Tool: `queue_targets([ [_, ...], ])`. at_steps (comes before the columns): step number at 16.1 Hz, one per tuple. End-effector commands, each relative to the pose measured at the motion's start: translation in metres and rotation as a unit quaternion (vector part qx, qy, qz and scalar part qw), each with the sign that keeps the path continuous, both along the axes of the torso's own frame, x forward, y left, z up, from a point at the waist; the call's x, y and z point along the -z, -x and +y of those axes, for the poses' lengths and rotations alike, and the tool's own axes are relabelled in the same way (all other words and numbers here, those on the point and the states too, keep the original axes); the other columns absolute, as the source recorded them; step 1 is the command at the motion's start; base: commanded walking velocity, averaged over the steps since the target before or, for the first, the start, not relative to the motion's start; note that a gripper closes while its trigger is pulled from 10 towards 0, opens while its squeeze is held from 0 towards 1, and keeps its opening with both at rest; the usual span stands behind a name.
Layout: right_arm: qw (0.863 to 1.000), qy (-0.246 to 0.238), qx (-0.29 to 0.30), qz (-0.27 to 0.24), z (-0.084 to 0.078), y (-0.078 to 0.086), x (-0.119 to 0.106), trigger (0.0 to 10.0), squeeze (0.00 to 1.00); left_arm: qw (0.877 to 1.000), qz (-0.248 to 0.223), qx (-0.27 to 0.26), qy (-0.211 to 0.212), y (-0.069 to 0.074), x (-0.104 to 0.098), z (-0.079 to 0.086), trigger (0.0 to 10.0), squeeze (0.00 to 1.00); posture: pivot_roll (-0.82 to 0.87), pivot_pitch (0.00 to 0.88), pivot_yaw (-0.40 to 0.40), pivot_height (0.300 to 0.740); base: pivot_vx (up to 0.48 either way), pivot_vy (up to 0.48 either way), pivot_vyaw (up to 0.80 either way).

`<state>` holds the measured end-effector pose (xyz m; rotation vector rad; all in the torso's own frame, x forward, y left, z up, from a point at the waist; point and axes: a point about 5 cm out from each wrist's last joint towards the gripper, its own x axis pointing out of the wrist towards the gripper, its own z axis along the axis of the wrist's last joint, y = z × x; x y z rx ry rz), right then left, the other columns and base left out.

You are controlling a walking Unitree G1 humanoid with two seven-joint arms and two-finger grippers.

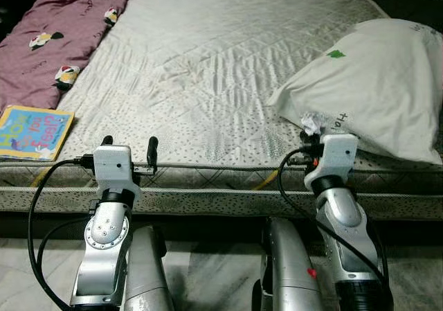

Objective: Clean up the room

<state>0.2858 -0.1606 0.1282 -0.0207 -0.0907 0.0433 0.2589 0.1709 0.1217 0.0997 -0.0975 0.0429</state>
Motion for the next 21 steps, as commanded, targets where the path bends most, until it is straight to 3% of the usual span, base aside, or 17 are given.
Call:
queue_targets([
  [1, 1.0, -0.006, -0.003, 0.001, 0.001, -0.001, -0.002, 10.0, 0.0, 1.0, -0.001, -0.006, -0.004, 0.001, -0.003, 0.002, 10.0, 0.0, 0.01, 0.0, 0.024, 0.527, 0.0, 0.0, 0.0],
  [7, 1.0, 0.003, 0.0, -0.006, -0.002, -0.009, -0.006, 10.0, 0.0, 1.0, 0.006, -0.012, 0.006, -0.002, 0.002, 0.003, 10.0, 0.0, 0.0, 0.0, 0.027, 0.579, 0.0, 0.0, 0.0],
  [11, 1.0, 0.004, 0.005, -0.004, -0.005, -0.012, -0.005, 10.0, 0.0, 1.0, 0.009, 0.002, 0.002, -0.003, 0.004, -0.001, 10.0, 0.0, -0.01, 0.0, 0.026, 0.619, 0.0, 0.0, 0.0],
  [21, 1.0, 0.01, 0.012, -0.01, -0.006, -0.018, -0.007, 10.0, 0.0, 1.0, 0.003, -0.023, -0.019, -0.008, 0.003, -0.001, 10.0, 0.0, -0.01, 0.0, 0.017, 0.71, 0.0, 0.0, 0.0],
])
